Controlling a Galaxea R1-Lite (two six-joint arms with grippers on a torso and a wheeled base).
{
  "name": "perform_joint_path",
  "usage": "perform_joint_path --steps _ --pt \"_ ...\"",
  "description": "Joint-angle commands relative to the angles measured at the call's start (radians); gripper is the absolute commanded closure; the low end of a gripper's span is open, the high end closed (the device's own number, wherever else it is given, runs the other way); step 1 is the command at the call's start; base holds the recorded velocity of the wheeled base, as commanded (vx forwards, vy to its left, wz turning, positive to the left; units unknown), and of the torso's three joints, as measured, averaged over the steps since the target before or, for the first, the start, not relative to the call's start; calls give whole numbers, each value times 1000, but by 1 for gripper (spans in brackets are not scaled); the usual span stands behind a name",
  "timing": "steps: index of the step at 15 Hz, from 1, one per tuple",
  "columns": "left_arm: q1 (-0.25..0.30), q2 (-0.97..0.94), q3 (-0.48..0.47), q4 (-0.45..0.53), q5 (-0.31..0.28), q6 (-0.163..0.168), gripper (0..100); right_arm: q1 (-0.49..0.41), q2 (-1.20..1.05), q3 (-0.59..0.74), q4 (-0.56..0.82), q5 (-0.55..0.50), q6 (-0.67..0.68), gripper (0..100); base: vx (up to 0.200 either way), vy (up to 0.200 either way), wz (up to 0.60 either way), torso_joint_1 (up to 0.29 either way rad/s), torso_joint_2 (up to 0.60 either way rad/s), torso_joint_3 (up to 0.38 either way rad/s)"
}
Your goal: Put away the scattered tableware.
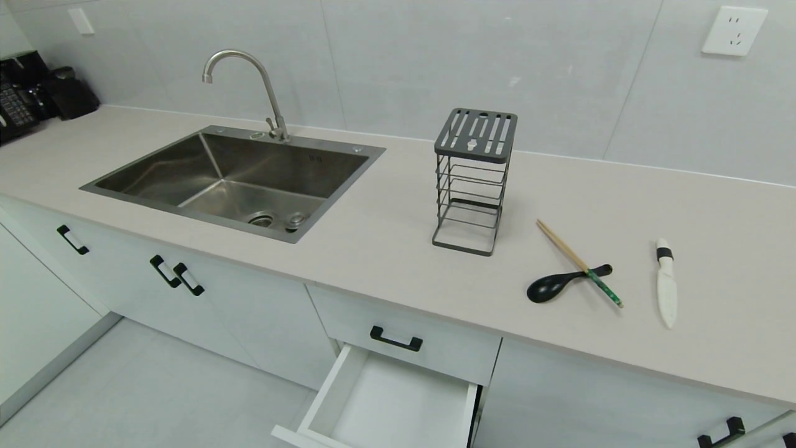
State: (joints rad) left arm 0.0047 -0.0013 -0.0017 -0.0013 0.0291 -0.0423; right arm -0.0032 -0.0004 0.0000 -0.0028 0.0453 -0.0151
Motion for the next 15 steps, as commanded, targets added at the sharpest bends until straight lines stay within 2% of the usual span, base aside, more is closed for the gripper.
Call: perform_joint_path --steps 1,3,4,8,15 --pt "1 1 0 0 2 -1 0 0 0 0 0 -1 -2 100 0 0 0 290 -564 -271" --pt "1 1 0 0 0 1 0 0 5 0 0 1 -6 100 0 0 0 290 -566 -271" --pt "0 1 0 0 0 1 0 0 2 0 0 1 -5 0 0 0 0 315 -579 -286" --pt "0 1 0 0 0 6 0 0 2 0 -2 2 -3 0 0 0 0 234 -485 -223" --pt "0 1 0 0 0 2 0 0 0 0 -17 53 -49 0 0 0 0 0 0 0"
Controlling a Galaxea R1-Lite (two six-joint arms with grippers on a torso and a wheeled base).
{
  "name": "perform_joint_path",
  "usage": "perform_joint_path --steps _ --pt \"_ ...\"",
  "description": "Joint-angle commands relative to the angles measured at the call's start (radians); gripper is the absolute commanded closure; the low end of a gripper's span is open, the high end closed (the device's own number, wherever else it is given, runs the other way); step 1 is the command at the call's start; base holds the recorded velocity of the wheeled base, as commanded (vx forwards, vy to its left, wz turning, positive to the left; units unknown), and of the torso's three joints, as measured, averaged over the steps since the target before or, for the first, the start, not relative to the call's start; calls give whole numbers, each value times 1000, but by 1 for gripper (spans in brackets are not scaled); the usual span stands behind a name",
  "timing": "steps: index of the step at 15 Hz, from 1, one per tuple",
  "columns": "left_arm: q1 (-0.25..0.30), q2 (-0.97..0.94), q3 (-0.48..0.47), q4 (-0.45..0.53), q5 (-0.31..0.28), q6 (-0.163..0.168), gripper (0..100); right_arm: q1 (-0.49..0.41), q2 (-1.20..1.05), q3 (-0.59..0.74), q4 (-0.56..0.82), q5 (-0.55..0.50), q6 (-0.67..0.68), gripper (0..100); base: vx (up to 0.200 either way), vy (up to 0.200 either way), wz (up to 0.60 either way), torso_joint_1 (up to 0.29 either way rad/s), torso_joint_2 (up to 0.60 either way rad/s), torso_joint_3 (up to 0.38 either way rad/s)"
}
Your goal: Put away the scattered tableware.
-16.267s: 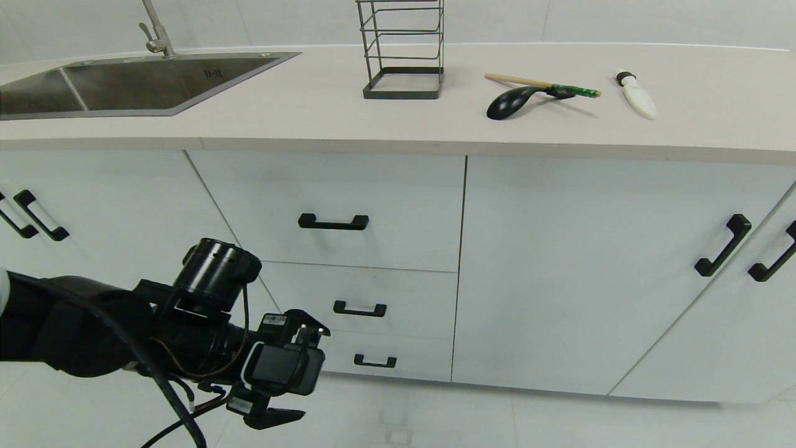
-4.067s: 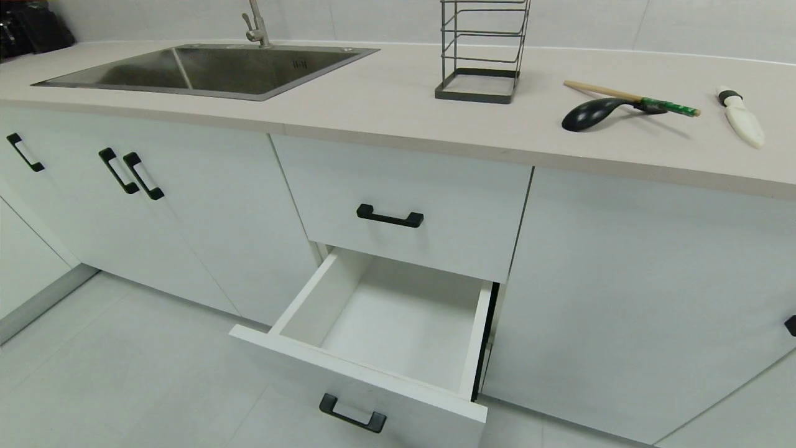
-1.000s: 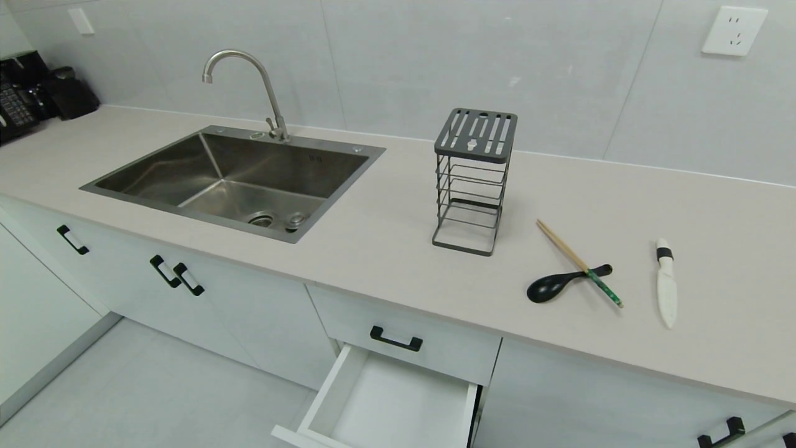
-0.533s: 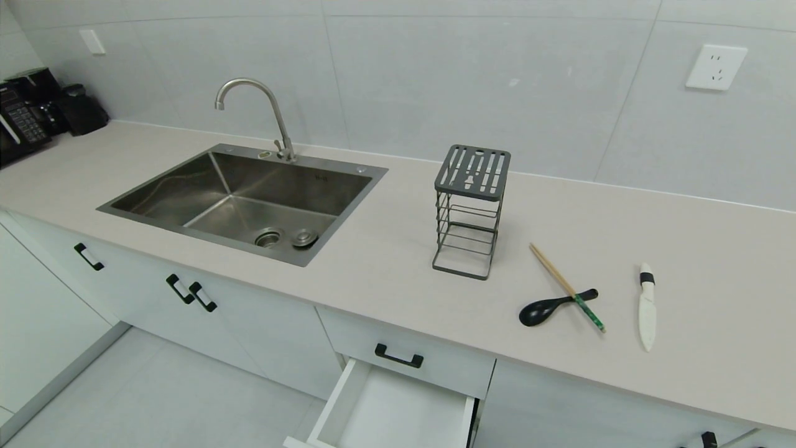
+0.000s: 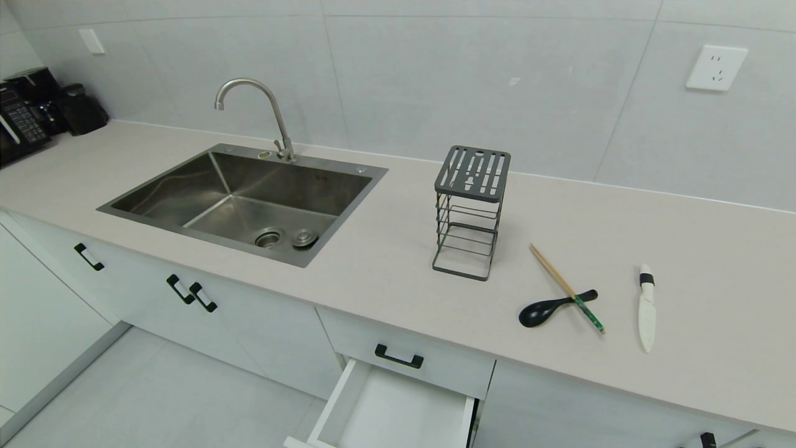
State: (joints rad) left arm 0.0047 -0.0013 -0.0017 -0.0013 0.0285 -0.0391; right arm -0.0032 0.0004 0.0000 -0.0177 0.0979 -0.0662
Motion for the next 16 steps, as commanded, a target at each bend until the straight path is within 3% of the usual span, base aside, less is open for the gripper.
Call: perform_joint_path --steps 1,2,3,5,9,16 --pt "0 1 0 0 1 -2 0 -1 1 0 -44 -1 32 0 0 0 0 0 0 0" --pt "0 1 0 0 2 -4 0 -1 1 0 -245 0 55 0 0 0 0 0 0 0" --pt "1 1 0 0 4 -2 0 -1 1 -2 -321 3 35 0 0 0 0 0 0 0" --pt "0 1 0 0 4 1 0 0 32 -31 -249 109 3 0 0 0 0 0 0 0" --pt "1 1 0 0 4 -2 0 14 441 -284 -16 210 2 0 0 0 0 0 0 0" --pt "1 1 0 0 10 2 0 69 877 -405 -19 217 -107 0 0 0 0 0 0 0"
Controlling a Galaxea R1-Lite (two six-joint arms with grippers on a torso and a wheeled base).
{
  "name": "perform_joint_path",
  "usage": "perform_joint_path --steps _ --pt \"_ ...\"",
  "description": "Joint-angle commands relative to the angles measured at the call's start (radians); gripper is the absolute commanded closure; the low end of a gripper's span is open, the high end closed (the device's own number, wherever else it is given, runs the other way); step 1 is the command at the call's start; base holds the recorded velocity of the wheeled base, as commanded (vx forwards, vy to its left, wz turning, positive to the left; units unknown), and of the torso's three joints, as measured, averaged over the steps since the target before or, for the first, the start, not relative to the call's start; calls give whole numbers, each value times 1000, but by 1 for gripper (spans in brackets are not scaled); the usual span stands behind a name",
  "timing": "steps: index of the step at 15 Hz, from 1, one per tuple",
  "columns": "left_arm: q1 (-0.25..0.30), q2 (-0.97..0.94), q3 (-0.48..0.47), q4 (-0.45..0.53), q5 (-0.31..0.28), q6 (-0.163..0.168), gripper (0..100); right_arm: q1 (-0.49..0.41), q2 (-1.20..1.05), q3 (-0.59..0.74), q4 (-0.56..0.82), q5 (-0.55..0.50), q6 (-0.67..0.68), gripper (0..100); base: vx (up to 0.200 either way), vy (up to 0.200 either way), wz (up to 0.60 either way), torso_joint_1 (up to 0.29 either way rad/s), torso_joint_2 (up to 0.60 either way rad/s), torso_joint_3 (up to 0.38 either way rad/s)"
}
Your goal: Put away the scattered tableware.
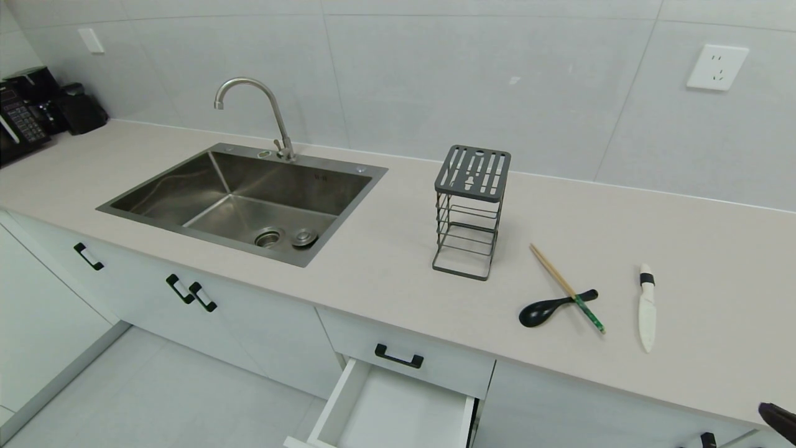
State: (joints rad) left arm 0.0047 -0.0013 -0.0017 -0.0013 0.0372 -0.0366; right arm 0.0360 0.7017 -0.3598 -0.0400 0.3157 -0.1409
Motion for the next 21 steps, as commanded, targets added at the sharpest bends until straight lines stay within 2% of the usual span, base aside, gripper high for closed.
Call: perform_joint_path --steps 1,2,4,7,9,11,16,20,21 --pt "1 1 0 0 1 0 0 30 176 -45 3 -1 -32 0 0 0 0 0 0 0" --pt "1 1 0 0 1 1 0 47 286 -88 3 -17 -46 0 0 0 0 0 0 0" --pt "1 1 0 1 0 3 0 78 352 -114 3 -70 -45 0 0 0 0 0 0 0" --pt "1 1 0 0 6 -9 0 190 502 -202 -1 -201 -11 0 0 0 0 0 0 0" --pt "1 1 0 0 7 -11 0 228 618 -226 -72 -231 20 0 0 0 0 0 0 0" --pt "1 1 0 0 7 -9 0 225 736 -217 -199 -227 18 0 0 0 0 0 0 0" --pt "1 1 0 0 7 -9 0 197 838 -154 -273 -215 18 0 0 0 0 0 0 0" --pt "1 1 0 0 7 -9 0 127 957 -246 -320 -210 18 0 0 0 0 0 0 0" --pt "0 1 0 0 7 -9 0 117 1042 -307 -367 -187 18 0 0 0 0 0 0 0"
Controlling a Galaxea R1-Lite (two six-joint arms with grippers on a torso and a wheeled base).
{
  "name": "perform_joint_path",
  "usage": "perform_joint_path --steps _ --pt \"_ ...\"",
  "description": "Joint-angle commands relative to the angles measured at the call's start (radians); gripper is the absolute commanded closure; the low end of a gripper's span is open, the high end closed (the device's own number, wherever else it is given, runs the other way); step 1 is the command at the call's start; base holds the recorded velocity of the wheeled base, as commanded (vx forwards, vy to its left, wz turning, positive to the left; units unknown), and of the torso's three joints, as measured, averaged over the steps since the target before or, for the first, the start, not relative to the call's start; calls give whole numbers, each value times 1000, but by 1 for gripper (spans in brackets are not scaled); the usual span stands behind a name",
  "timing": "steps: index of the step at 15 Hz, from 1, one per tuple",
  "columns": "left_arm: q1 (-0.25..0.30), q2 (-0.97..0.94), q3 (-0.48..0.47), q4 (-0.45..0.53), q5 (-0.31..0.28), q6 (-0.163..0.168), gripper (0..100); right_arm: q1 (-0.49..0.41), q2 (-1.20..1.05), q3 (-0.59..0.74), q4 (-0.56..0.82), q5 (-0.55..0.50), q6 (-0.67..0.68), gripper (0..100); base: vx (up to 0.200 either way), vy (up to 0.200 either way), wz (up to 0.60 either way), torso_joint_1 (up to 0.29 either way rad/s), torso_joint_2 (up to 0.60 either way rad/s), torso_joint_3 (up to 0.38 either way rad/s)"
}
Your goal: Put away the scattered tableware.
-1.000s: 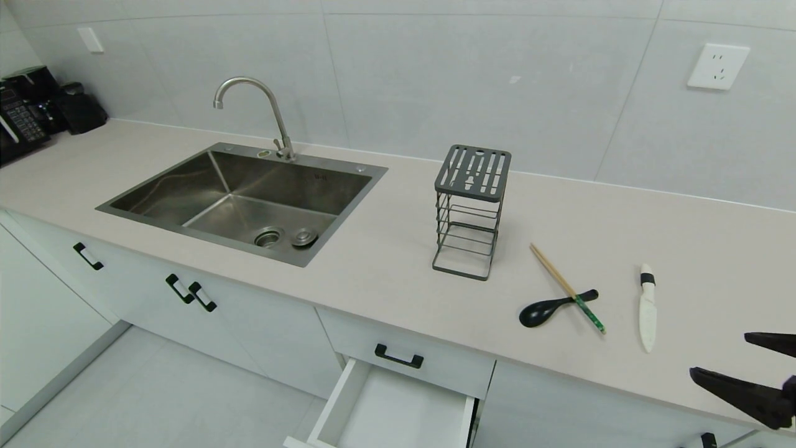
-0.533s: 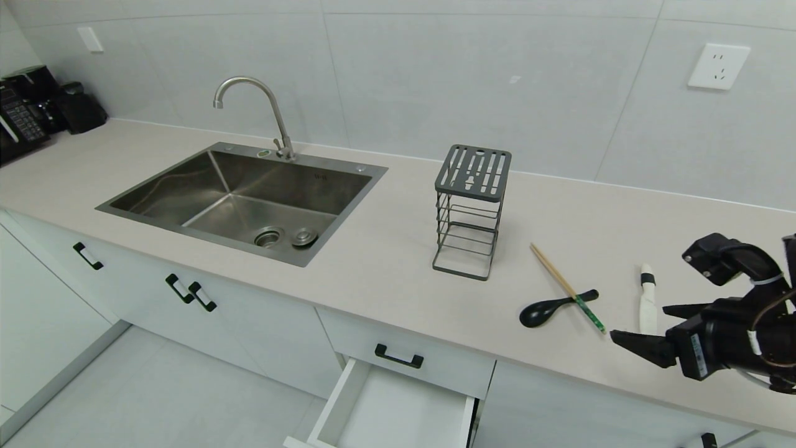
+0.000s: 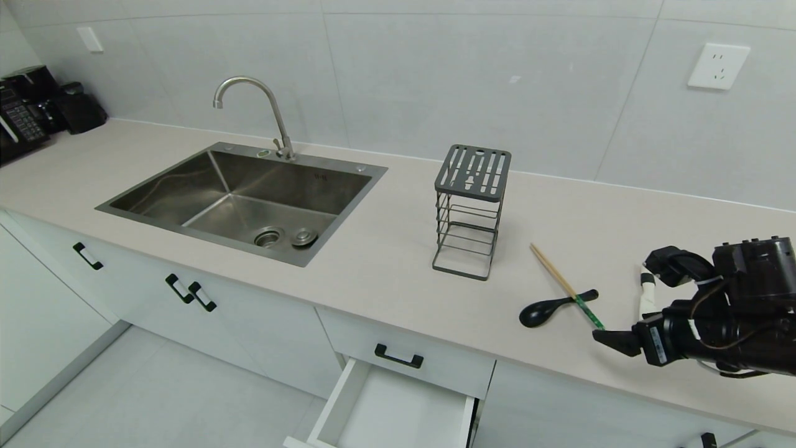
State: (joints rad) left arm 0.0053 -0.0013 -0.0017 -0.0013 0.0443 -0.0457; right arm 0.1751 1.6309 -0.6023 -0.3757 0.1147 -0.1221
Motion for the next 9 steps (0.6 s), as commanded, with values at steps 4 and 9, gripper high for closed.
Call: perform_joint_path --steps 4,9 --pt "1 1 0 0 -1 3 0 -22 238 -76 -138 20 13 0 0 0 0 0 0 0" --pt "1 1 0 0 -4 6 0 58 248 -42 -193 7 95 0 0 0 0 0 0 0"
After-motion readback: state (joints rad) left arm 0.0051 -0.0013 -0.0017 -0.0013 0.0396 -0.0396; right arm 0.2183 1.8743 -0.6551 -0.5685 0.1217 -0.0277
